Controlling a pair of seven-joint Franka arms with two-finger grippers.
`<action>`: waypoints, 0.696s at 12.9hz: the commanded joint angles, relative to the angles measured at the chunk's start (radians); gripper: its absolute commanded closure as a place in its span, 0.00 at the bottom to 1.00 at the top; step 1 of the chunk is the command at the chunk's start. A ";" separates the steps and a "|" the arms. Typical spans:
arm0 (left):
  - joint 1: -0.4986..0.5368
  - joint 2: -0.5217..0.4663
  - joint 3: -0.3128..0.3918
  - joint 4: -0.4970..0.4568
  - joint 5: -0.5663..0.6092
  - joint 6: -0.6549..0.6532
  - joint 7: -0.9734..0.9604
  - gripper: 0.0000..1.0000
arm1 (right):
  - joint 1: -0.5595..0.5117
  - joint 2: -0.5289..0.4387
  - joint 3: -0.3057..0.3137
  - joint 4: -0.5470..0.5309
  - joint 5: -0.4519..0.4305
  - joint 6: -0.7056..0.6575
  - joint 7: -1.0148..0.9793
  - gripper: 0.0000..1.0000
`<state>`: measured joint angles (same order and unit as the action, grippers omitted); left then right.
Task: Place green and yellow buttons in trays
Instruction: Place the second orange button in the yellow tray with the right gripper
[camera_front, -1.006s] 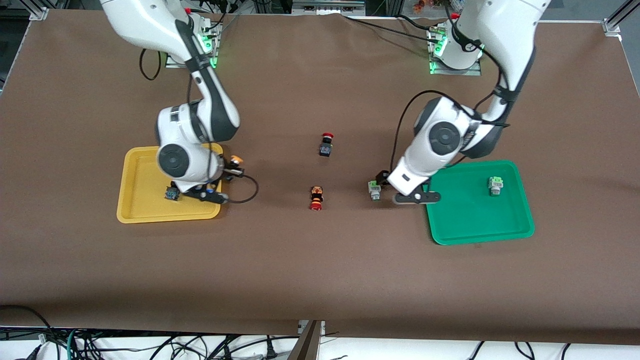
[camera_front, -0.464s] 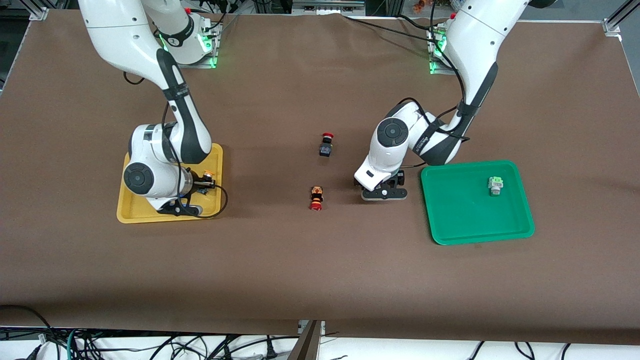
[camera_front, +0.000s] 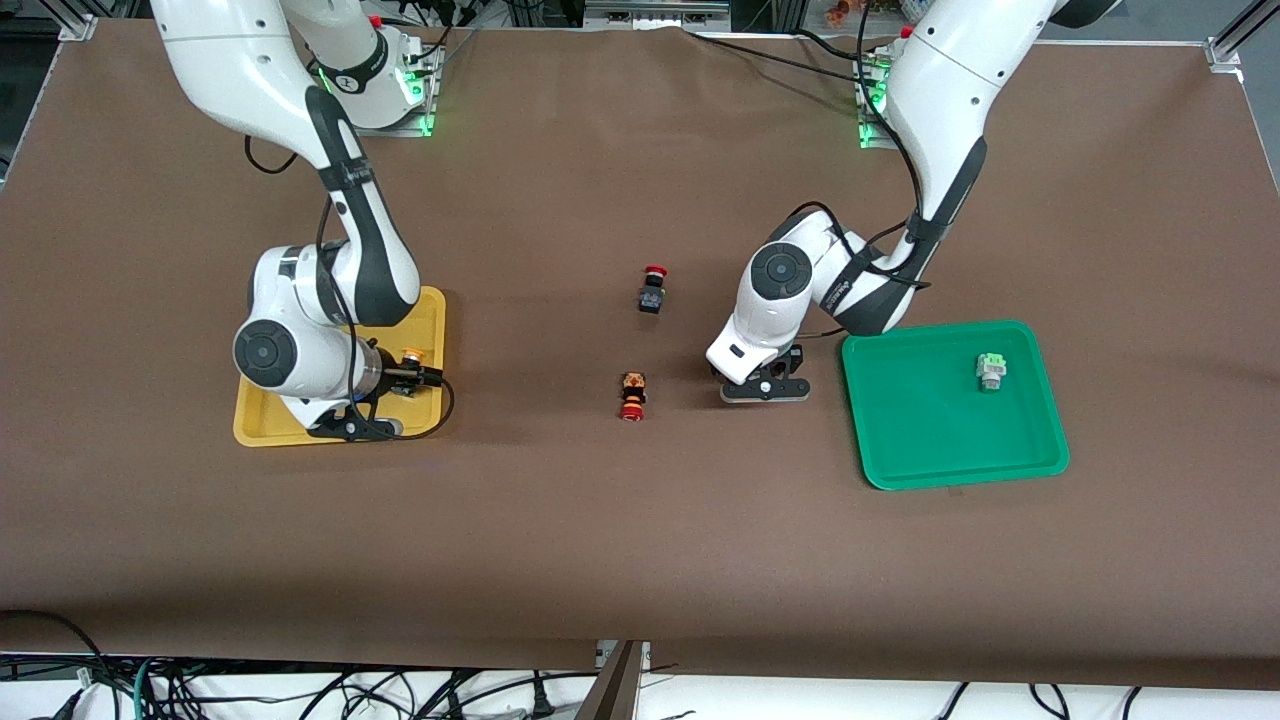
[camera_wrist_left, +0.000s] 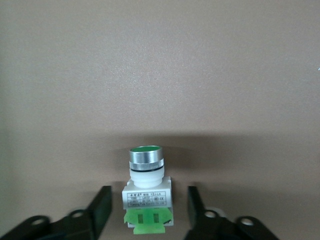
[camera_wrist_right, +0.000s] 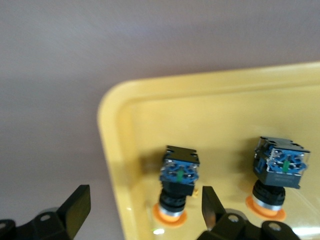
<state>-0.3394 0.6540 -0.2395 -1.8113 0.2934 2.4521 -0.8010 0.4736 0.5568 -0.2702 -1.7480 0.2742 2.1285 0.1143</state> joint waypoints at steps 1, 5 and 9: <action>-0.009 0.009 0.000 0.018 0.026 0.001 -0.047 0.84 | 0.026 -0.147 0.003 -0.022 -0.001 -0.059 0.057 0.01; 0.057 -0.057 -0.033 0.017 0.009 -0.034 -0.009 1.00 | 0.031 -0.372 0.003 -0.027 -0.097 -0.227 0.071 0.01; 0.173 -0.154 -0.040 -0.028 -0.130 -0.122 0.298 1.00 | 0.026 -0.567 0.002 -0.048 -0.222 -0.409 0.070 0.01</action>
<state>-0.2317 0.5705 -0.2637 -1.7822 0.2383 2.3621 -0.6606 0.5015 0.0815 -0.2726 -1.7386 0.1062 1.7606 0.1669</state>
